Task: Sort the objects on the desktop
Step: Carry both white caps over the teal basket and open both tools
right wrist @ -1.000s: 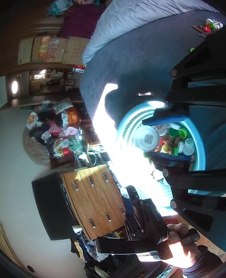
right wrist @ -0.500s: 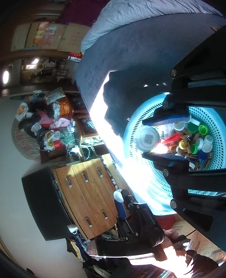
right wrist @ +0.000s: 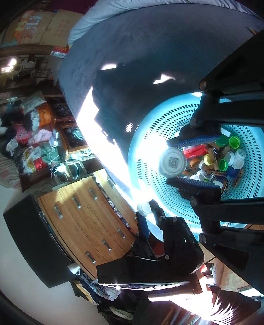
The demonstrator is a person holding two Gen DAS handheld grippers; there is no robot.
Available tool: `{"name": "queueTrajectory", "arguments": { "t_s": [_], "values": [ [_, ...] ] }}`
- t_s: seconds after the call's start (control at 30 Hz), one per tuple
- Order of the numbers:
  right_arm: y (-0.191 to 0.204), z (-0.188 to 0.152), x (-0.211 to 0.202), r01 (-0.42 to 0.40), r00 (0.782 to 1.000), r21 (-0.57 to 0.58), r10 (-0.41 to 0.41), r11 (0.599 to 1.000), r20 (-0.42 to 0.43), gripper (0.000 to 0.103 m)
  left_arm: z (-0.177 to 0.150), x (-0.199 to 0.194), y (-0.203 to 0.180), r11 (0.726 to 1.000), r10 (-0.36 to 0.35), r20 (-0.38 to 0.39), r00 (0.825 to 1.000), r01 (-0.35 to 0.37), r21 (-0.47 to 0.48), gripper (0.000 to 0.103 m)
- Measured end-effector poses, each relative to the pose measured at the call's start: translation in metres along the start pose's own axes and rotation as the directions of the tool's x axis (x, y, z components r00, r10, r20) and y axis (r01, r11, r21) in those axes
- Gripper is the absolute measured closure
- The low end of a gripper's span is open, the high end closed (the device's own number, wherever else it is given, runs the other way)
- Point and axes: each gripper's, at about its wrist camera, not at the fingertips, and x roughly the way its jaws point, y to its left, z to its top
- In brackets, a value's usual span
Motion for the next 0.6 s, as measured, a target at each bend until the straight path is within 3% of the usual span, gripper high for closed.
{"name": "queueTrajectory", "arguments": {
  "t_s": [0.23, 0.33, 0.4, 0.6],
  "values": [
    [0.006, -0.011, 0.026, 0.007, 0.999, -0.021, -0.008, 1.000, -0.053, 0.073, -0.012, 0.040, -0.015, 0.998, 0.030, -0.084, 0.996, -0.025, 0.054, 0.070],
    [0.006, -0.012, 0.029, 0.010, 0.999, -0.018, -0.011, 1.000, -0.050, 0.071, -0.013, 0.043, -0.014, 0.997, 0.049, -0.087, 0.995, -0.044, 0.060, 0.057],
    [0.004, -0.013, 0.029, 0.004, 0.999, -0.010, -0.005, 1.000, -0.045, 0.058, -0.013, 0.039, -0.013, 0.996, 0.069, -0.074, 0.995, -0.064, 0.065, 0.047],
    [0.006, -0.018, 0.023, 0.007, 1.000, -0.012, -0.008, 1.000, -0.017, 0.050, -0.012, 0.025, -0.007, 0.995, 0.087, -0.029, 0.996, -0.086, 0.040, 0.045]
  ]
}}
